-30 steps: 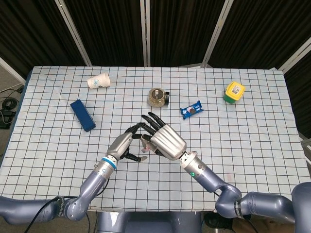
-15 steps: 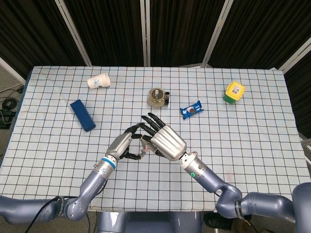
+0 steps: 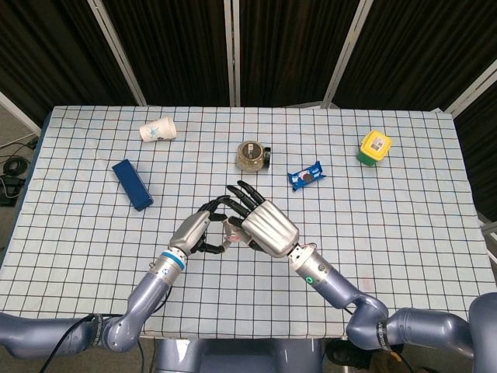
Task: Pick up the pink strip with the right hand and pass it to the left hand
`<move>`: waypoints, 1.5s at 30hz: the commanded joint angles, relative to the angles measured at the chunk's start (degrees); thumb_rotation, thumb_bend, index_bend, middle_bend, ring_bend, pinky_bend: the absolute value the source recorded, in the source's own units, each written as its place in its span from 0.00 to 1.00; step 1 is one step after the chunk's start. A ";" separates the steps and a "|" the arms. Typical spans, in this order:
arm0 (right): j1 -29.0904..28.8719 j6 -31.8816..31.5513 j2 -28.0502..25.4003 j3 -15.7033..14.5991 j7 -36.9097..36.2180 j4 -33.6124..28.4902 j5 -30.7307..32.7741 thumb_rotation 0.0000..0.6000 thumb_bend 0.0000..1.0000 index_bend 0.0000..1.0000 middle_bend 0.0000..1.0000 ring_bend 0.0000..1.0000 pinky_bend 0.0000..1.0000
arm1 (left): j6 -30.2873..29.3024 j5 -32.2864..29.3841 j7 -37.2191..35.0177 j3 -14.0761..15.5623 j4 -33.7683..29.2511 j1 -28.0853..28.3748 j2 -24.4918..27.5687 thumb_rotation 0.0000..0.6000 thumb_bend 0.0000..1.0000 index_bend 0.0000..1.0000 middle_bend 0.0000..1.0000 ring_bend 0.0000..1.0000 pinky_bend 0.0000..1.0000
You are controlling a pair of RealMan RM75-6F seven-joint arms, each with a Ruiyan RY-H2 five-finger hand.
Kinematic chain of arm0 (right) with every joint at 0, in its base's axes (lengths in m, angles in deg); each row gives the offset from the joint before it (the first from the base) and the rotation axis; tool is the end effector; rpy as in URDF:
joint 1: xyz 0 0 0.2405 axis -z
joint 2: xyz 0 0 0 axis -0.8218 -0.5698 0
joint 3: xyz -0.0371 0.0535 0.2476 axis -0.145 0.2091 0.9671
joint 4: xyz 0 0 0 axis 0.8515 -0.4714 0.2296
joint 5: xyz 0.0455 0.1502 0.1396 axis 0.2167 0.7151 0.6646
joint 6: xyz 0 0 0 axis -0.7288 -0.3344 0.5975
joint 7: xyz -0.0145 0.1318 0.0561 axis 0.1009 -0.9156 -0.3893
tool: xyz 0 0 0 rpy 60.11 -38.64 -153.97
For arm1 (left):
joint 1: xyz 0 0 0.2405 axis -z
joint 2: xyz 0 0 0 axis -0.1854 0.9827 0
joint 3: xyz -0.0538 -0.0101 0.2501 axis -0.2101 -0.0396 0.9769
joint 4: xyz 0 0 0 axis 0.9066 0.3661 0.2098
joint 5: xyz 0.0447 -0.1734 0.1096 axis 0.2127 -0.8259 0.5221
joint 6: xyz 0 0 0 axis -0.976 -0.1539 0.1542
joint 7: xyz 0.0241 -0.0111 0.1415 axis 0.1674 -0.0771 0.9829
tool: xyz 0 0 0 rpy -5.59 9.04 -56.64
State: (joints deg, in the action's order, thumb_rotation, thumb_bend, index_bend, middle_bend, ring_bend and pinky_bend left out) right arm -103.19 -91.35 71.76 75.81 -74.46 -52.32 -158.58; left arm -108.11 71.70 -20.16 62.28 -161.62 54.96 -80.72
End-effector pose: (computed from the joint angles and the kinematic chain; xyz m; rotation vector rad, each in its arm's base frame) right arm -0.0417 -0.3160 0.0149 2.0263 -0.5496 1.4316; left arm -0.0698 0.3055 -0.0374 -1.6129 -1.7346 -1.2453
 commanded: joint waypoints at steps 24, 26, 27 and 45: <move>3.01 -3.67 -5.93 -0.10 -3.82 1.22 -1.77 1.00 0.46 0.74 0.19 0.00 0.00 | -1.23 -1.56 -0.55 1.37 2.37 -1.74 1.05 1.00 0.52 0.83 0.00 0.00 0.00; 3.66 -4.17 -7.19 -0.40 -4.71 1.58 -2.05 1.00 0.46 0.74 0.19 0.00 0.00 | -1.04 -1.22 -1.15 1.74 2.97 -2.34 1.73 1.00 0.52 0.83 0.00 0.00 0.00; 3.98 -4.40 -7.77 -0.57 -5.14 1.82 -2.18 1.00 0.46 0.74 0.19 0.00 0.00 | -0.98 -0.95 -1.44 1.95 3.33 -2.65 2.08 1.00 0.52 0.83 0.00 0.00 0.00; 10.75 -2.10 -9.31 -8.18 -11.79 13.39 -0.44 1.00 0.01 0.11 0.03 0.00 0.00 | 0.56 9.81 -9.27 6.71 8.58 -9.00 9.80 1.00 0.00 0.00 0.00 0.00 0.00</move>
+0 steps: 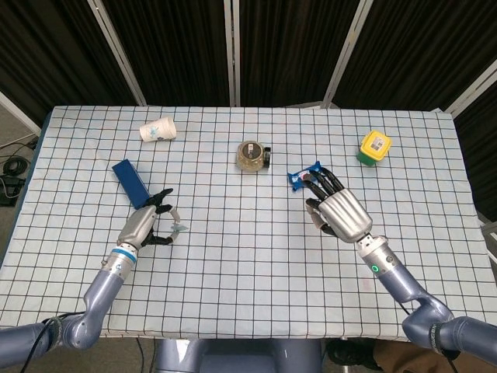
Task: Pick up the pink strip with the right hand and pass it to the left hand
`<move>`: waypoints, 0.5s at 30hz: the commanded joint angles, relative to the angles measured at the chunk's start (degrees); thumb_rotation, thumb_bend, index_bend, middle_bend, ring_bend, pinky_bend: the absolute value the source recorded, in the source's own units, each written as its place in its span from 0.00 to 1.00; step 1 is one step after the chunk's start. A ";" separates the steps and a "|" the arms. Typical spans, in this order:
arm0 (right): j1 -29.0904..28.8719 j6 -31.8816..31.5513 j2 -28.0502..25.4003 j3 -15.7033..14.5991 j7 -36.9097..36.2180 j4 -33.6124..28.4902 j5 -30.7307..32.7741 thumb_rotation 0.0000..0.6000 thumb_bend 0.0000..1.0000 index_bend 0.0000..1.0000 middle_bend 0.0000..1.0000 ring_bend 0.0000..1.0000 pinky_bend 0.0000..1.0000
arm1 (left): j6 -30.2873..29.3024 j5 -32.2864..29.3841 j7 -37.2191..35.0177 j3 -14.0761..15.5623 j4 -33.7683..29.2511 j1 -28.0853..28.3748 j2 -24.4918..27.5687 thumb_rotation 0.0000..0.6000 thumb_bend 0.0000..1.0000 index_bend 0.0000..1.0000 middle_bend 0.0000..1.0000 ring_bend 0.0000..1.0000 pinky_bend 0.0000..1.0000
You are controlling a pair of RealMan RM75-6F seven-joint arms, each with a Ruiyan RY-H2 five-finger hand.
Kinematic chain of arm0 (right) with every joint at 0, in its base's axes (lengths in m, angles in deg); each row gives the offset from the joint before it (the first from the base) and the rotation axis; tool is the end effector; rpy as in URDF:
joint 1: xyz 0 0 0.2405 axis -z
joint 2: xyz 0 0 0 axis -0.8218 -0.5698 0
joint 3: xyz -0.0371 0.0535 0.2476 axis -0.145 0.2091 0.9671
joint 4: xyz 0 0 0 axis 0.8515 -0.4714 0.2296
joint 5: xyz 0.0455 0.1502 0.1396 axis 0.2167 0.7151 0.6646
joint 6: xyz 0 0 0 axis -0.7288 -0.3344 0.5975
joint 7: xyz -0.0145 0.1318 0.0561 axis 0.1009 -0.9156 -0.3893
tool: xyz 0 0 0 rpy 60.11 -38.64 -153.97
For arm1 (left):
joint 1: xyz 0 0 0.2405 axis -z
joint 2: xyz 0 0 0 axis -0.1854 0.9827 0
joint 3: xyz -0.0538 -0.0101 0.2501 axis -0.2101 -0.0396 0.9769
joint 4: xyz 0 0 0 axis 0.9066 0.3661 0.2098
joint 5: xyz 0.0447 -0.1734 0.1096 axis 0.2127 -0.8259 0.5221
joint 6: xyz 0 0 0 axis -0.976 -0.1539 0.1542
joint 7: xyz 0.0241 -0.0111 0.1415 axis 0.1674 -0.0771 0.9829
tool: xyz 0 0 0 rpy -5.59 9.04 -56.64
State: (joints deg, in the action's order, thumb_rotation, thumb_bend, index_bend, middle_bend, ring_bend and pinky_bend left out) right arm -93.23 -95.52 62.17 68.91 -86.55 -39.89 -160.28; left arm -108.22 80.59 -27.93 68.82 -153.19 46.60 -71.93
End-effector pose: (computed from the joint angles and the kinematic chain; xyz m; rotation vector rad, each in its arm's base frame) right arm -0.1812 -0.3364 0.0679 1.9049 -0.6072 1.1304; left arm -0.1821 0.3160 0.0008 -1.5134 -1.5644 -1.0871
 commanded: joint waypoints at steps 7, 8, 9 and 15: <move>2.18 3.79 -1.74 -1.56 3.76 -2.30 4.11 1.00 0.00 0.00 0.00 0.00 0.00 | 0.27 4.65 -4.92 -0.09 -0.82 -2.07 3.73 1.00 0.00 0.00 0.00 0.00 0.00; 2.55 3.36 -2.26 -1.59 4.13 -3.09 4.09 1.00 0.00 0.00 0.00 0.00 0.00 | -0.13 5.49 -5.31 -0.03 -1.12 -2.42 4.33 1.00 0.00 0.00 0.00 0.00 0.00; 2.78 3.11 -2.62 -1.62 4.31 -3.65 4.04 1.00 0.00 0.00 0.00 0.00 0.00 | -0.47 6.04 -5.64 -0.03 -1.35 -2.69 4.69 1.00 0.00 0.00 0.00 0.00 0.00; 5.23 -0.78 -6.34 -2.18 5.10 -8.04 2.14 1.00 0.00 0.00 0.00 0.00 0.00 | -5.40 10.95 -7.48 0.14 -3.79 -5.87 9.69 1.00 0.00 0.00 0.00 0.00 0.00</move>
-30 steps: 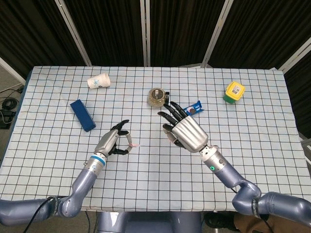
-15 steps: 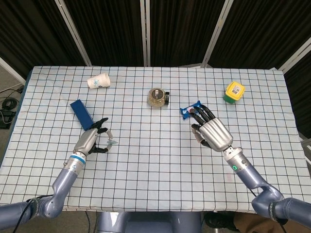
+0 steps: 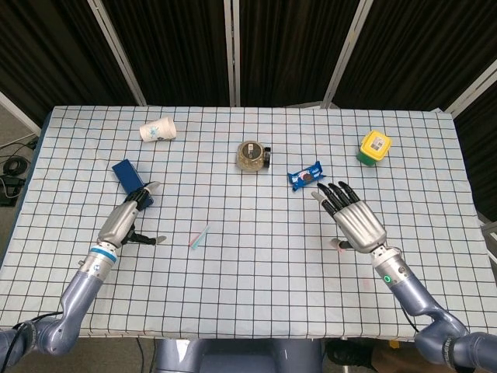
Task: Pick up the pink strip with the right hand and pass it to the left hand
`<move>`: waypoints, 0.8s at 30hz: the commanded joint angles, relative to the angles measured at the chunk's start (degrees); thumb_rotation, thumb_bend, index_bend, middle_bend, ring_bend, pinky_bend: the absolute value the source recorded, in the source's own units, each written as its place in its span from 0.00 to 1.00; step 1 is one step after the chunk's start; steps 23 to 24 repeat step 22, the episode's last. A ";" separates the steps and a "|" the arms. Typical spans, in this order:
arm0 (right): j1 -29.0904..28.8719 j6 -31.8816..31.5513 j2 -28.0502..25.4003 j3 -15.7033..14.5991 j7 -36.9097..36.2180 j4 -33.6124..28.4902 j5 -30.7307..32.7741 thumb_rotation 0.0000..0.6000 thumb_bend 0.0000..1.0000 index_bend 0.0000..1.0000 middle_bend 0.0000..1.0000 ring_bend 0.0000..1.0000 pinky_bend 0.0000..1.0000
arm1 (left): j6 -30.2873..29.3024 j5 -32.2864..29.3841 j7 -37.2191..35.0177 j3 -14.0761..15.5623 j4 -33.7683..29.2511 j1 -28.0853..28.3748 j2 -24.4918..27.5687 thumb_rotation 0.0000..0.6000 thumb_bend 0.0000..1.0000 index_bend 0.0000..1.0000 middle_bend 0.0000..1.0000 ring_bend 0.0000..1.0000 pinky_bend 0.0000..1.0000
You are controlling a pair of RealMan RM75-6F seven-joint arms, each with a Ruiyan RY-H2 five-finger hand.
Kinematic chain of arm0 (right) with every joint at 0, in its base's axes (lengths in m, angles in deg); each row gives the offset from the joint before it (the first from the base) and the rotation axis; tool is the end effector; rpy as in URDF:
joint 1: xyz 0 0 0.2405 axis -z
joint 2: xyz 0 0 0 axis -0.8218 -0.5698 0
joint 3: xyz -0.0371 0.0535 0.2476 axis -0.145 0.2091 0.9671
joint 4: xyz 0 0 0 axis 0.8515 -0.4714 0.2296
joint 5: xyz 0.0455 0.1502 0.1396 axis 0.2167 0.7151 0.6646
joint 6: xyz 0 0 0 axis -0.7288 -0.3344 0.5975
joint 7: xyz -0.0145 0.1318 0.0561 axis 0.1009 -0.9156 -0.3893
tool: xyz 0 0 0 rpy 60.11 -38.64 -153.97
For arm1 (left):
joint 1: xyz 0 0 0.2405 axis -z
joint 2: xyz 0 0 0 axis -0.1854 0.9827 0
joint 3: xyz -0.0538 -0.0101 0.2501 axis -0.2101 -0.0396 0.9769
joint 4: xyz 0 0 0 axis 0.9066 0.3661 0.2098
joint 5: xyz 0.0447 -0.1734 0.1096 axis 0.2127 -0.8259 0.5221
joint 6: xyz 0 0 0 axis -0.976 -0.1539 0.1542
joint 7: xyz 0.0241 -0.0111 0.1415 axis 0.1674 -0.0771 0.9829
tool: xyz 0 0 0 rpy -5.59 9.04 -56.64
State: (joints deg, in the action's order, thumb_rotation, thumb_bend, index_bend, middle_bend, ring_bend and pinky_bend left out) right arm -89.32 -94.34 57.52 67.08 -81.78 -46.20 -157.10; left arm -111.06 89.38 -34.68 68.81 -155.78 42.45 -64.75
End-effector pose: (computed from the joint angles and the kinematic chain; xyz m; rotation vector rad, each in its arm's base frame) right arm -0.2054 -0.3134 0.0803 1.8857 -0.6710 0.9984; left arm -0.1980 0.3114 0.0456 -1.4887 -1.4831 -1.1791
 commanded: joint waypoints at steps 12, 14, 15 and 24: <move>15.34 -17.36 -9.28 -4.54 -6.76 -10.30 -2.56 1.00 0.00 0.00 0.00 0.00 0.00 | -21.11 10.38 1.77 5.59 -10.47 -17.14 21.95 1.00 0.00 0.00 0.00 0.00 0.00; 17.03 -19.58 -9.40 -4.62 -7.87 -9.99 -3.10 1.00 0.00 0.00 0.00 0.00 0.00 | -23.60 11.63 2.71 6.99 -12.13 -19.52 23.28 1.00 0.00 0.00 0.00 0.00 0.00; 17.96 -20.91 -9.40 -4.63 -8.28 -9.62 -3.63 1.00 0.00 0.00 0.00 0.00 0.00 | -24.90 12.39 3.36 7.90 -13.11 -20.91 23.84 1.00 0.00 0.00 0.00 0.00 0.00; 21.88 -25.20 -9.36 -4.27 -9.31 -7.46 -4.69 1.00 0.00 0.00 0.00 0.00 0.00 | -28.67 16.24 6.52 10.52 -12.95 -25.00 21.98 1.00 0.00 0.00 0.00 0.00 0.00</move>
